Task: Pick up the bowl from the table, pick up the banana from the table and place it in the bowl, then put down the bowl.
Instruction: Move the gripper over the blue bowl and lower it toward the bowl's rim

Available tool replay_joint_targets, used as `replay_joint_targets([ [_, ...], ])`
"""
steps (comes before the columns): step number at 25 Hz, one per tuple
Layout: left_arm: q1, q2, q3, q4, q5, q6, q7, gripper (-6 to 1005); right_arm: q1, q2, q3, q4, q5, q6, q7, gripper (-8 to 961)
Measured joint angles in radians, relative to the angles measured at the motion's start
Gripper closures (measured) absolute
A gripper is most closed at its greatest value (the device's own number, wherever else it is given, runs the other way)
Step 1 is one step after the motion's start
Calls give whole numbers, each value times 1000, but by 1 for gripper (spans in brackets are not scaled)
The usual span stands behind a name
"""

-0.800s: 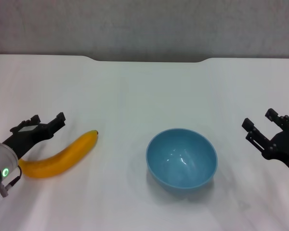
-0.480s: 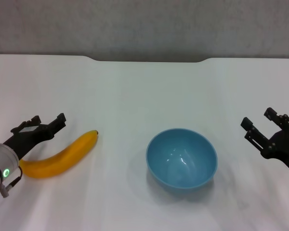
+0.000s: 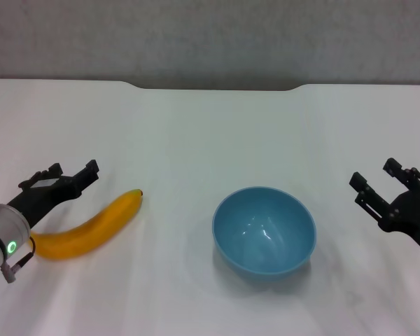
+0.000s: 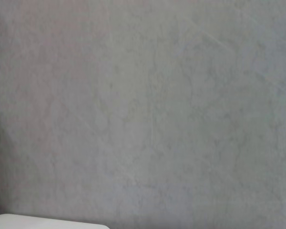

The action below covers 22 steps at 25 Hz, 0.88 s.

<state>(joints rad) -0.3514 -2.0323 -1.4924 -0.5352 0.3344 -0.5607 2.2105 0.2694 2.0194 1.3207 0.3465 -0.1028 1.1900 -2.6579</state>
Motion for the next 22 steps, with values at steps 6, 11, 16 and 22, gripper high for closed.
replay_joint_targets([
  [6,6,3,10,-18,2,-1,-8,186,-1,-7,2,11,-5,0,50,212],
  [11,10,4,11,-36,4,-2,-6,190,0,-24,12,70,-26,-30,114,212],
  [16,16,5,11,-28,7,3,-4,193,-14,-34,87,235,-209,-227,223,213],
  [22,15,4,10,-28,8,7,-5,197,-23,-23,265,497,-799,-444,699,213],
])
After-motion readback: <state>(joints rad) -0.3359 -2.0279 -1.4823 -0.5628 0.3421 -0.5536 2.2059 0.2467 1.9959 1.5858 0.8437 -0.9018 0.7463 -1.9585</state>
